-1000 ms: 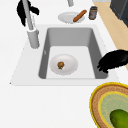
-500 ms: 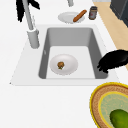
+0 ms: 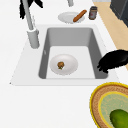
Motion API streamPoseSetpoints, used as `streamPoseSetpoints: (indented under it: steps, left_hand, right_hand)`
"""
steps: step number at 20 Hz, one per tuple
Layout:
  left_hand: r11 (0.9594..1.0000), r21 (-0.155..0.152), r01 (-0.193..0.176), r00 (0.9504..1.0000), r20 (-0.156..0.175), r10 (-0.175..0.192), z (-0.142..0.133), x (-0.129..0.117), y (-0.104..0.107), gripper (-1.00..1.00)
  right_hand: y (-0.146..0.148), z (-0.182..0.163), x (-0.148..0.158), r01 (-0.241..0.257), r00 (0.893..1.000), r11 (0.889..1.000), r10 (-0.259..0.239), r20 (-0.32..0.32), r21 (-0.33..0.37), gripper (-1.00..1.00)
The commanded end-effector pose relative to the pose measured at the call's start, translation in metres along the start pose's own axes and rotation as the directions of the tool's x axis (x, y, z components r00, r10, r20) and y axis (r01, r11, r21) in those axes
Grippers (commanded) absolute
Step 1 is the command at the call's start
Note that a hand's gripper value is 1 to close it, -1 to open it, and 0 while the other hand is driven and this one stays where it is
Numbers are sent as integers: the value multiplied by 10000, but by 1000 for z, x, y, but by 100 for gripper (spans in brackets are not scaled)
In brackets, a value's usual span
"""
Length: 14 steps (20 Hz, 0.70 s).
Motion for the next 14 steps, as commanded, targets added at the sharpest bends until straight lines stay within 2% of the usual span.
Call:
streamPoseSetpoints:
  steps: [1,7,10,14]
  left_hand:
    - [10000,0,0,10000,0,0,0,0,0,0]
    - [10000,0,0,10000,0,0,0,0,0,0]
    - [10000,0,0,10000,0,0,0,0,0,0]
    - [10000,0,0,10000,0,0,0,0,0,0]
  right_hand:
    - [15,4,-19,385,9992,9977,-377,155,-564,-100]
    - [39,12,-44,572,9977,9959,-546,395,-698,-100]
    - [50,24,-39,709,9955,9946,-657,689,-757,-100]
    - [66,33,-22,336,9992,9973,-320,254,-654,-100]
